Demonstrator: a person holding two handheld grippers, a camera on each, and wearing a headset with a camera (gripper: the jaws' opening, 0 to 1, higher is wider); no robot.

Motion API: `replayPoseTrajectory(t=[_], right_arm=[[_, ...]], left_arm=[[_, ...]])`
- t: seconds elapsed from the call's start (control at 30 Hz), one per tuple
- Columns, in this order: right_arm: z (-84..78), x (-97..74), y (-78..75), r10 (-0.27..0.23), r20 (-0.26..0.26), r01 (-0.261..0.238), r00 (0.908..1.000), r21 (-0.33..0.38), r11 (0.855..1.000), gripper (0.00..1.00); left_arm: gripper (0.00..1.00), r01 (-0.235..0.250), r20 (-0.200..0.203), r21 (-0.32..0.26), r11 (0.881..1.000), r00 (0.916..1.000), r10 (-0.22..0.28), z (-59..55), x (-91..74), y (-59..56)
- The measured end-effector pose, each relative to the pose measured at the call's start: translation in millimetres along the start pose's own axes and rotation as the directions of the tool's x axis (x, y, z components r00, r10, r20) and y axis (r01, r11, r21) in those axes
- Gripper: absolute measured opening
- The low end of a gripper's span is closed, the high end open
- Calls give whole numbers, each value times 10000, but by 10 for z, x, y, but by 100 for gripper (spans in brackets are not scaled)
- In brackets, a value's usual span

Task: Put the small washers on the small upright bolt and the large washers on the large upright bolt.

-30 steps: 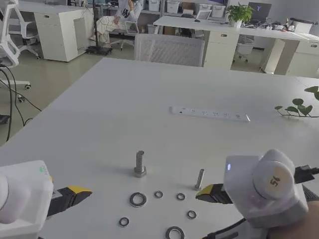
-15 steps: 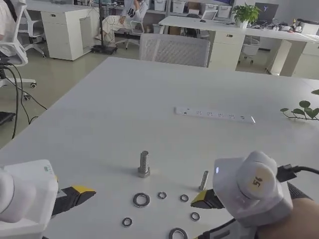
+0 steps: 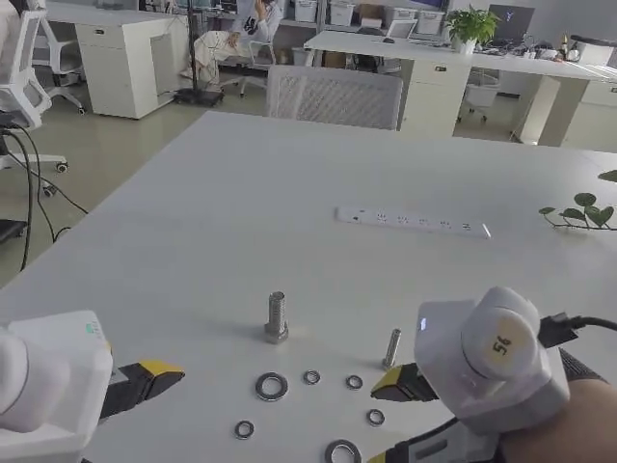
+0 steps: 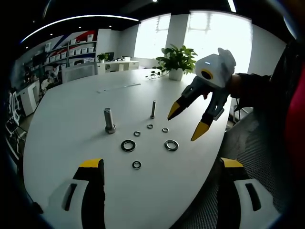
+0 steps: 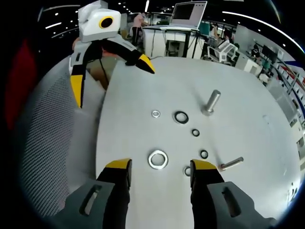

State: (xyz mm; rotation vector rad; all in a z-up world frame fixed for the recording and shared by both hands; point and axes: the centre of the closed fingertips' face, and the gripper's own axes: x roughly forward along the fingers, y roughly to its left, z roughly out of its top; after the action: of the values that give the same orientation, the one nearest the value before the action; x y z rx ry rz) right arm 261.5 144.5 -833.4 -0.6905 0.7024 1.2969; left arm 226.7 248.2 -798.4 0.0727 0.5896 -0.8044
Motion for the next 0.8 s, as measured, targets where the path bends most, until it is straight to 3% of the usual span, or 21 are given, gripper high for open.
replayPoseTrajectory(t=[0.8], right_arm=[[-90,198,11,294,-561,-307,9980,-227,9993,44]], left_arm=[[100,86,-104,34,10000,9999,-86,-10,9,-35]])
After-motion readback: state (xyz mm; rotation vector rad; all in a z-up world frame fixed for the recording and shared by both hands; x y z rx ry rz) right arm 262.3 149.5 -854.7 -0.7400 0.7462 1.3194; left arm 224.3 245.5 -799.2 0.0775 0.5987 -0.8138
